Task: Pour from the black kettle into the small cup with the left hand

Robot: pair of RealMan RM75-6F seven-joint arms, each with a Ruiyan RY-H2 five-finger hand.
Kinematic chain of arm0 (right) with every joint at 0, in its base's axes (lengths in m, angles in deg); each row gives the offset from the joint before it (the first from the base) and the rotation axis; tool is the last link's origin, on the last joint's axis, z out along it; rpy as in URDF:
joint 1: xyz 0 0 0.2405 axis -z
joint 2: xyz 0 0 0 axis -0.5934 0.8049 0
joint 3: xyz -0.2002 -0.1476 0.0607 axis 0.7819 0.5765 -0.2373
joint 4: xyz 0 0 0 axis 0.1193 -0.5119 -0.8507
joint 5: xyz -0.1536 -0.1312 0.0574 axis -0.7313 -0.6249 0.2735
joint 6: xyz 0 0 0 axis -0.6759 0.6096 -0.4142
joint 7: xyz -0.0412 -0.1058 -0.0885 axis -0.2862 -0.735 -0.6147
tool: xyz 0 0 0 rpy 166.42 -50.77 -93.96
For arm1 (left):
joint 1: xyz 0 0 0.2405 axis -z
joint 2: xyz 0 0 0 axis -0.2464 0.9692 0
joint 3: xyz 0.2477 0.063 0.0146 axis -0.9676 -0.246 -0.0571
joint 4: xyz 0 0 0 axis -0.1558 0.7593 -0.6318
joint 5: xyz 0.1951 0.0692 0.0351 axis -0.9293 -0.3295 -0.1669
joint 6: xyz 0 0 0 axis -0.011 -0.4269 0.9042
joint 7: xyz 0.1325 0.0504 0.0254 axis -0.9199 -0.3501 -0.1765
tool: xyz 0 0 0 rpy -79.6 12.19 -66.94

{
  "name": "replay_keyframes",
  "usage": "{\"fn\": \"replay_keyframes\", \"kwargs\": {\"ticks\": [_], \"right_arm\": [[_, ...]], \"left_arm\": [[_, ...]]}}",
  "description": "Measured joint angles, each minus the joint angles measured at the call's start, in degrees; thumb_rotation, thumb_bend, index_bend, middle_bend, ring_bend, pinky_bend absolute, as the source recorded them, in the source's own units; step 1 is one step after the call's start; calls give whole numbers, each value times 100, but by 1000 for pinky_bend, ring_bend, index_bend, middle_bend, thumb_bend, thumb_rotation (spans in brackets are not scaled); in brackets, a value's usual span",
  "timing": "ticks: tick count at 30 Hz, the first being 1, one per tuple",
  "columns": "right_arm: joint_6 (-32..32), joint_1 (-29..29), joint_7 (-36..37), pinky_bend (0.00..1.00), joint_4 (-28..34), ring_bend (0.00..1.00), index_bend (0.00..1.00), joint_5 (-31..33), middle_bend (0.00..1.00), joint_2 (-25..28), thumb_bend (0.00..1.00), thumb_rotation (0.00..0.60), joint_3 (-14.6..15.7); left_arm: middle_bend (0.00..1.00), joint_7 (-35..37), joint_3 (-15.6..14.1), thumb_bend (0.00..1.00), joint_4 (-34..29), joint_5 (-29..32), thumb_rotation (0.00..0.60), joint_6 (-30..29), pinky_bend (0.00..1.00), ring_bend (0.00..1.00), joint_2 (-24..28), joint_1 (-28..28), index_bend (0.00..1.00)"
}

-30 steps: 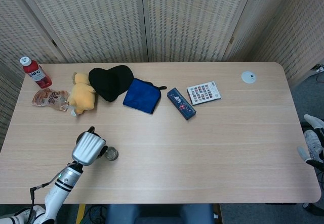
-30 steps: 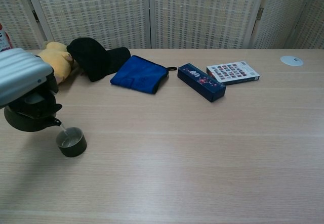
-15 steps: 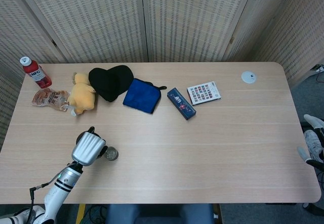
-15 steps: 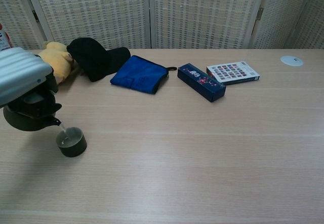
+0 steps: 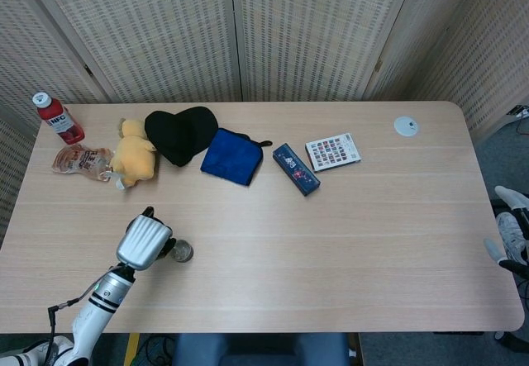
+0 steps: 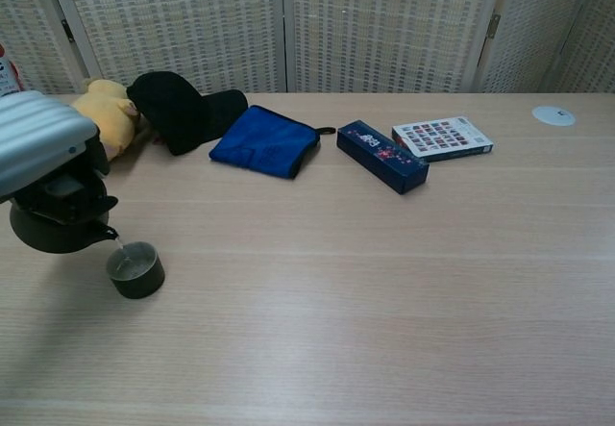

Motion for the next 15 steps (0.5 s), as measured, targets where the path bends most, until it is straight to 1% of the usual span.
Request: {"fn": "replay_keyframes", "kwargs": {"ticks": [5,11,15], "right_arm": [[9,8,-18,173,15,169,168,7,211,-3,235,600,1],[19,14,-43,173,37,169,168,12,211,-4,235,600,-1],[22,14,-61,173,57,169,168,17,211,2,235,600,-6]], "left_arm": [[1000,139,41,380,-6,71,531,-17,414,977,-13,-19,1000],[1000,315,90,379,-19,180,491,-60,414,977,-40,-64,1000],[1000,504,151,380,-52,233,489,-102,414,976,-44,-80,1000]]}}
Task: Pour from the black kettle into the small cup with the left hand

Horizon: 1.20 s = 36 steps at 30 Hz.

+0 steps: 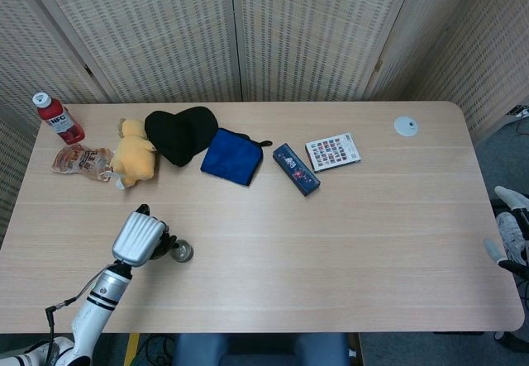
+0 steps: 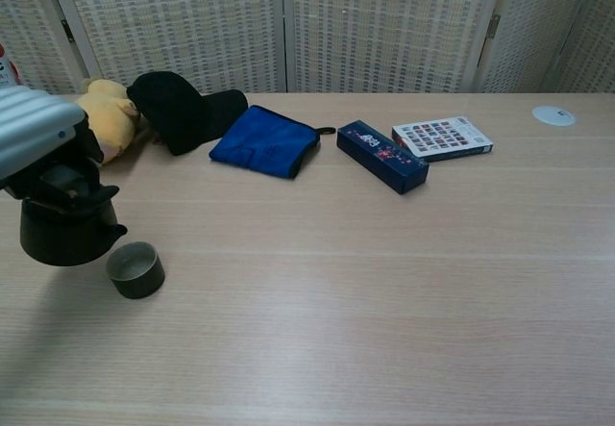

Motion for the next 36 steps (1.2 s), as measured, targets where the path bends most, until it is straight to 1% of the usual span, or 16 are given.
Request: {"fn": "replay_keyframes", "kwargs": {"ticks": [6,10,14,16,20,23,26,28,31,36], "right_arm": [[1,4,-21,174,15,169,168,7,211,-2,235,600,0],[-1,5,-32,173,25,169,169,12,211,6,235,600,-2],[-5,1,-35,173,32,169,168,15,211,8,236,600,-7],[-9,-1,-36,173,33,169,168,18,211,7,235,600,-8],[-8,-1,-38,173,35,169,169,19,211,3,235,600,-9],[-7,1,-45,173,40,169,168,31,211,3,235,600,-13],[-11,1,-61,173,52,169,168,45,211,-2,235,600,-17],[-14,-1,-73,173,59,169,169,42,211,-4,235,600,-16],[-25,-10,-87,173,65,169,168,40,211,-4,235,600,-18],[-48,-22,-107,173,72,169,168,50,211,-6,234,600,-22]], "left_arm": [[1000,562,146,380,-176,190,490,-10,414,974,42,-22,1000],[1000,1118,296,380,-348,383,488,-3,415,971,102,-42,1000],[1000,1641,433,379,-479,572,465,19,414,968,172,-64,1000],[1000,1854,490,379,-497,655,423,30,415,968,194,-75,1000],[1000,2147,563,358,-429,781,395,50,415,968,197,-91,1000],[1000,2318,613,306,-312,874,369,72,414,968,179,-98,1000],[1000,2466,656,246,-170,981,327,108,414,968,149,-99,1000],[1000,2564,678,218,-79,1054,274,163,414,968,133,-94,1000],[1000,2684,689,191,71,1099,223,242,414,967,121,-79,1000],[1000,2782,679,160,382,1146,106,362,415,948,86,-44,992]]}}
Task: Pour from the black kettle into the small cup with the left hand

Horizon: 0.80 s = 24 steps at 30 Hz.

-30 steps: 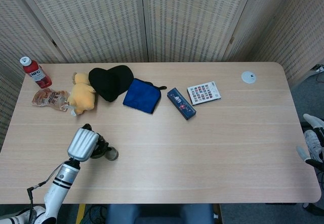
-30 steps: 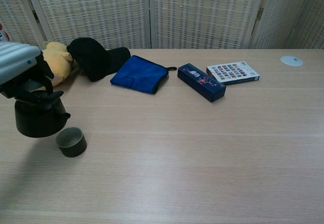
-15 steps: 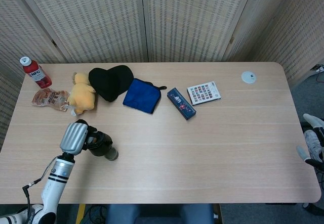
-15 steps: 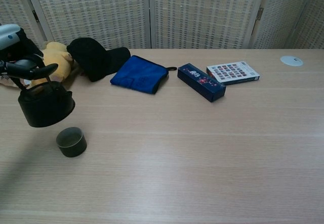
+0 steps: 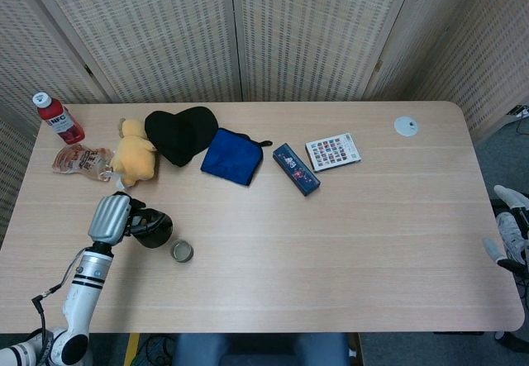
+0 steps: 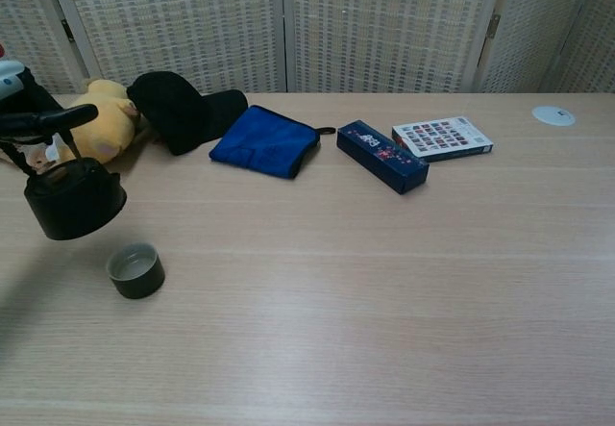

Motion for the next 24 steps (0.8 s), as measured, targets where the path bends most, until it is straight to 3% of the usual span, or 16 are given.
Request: {"fn": "replay_keyframes", "kwargs": {"ticks": [7,24], "right_arm": [[-39,-14,-10,173,-5,169,168,21,211,-7,233,600,0],[-140,-71,-10,173,-61,169,168,61,211,-43,232,600,-10]], "left_arm": [[1000,-217,-74,136,482,74,42,173,415,902,-92,72,958],[959,-578,-210,135,1163,118,43,391,381,841,-337,184,914]]}}
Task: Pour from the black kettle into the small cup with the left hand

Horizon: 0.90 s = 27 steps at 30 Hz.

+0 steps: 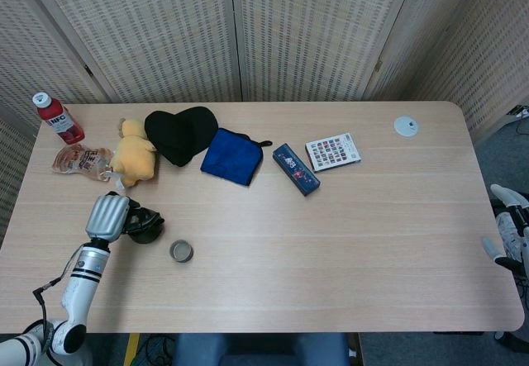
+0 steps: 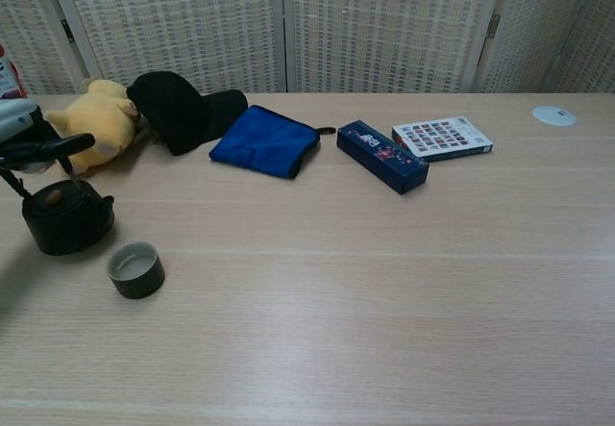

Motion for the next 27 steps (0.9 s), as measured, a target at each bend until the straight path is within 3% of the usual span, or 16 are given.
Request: {"fn": "replay_keyframes", "kwargs": {"ticks": [20,27], "right_arm": [[-12,-10,10,173,-25,169,169,11,211,-17,229,600,3],[-9,-10,9,174,-17,169,168,9,211,-11,224,600,2]], "left_arm": [[809,-416,-50,133,-121,384,40,320,369,695,61,23,765],[704,-610,-38,120,-213,459,0,216,368,603,83,-5,705]]}}
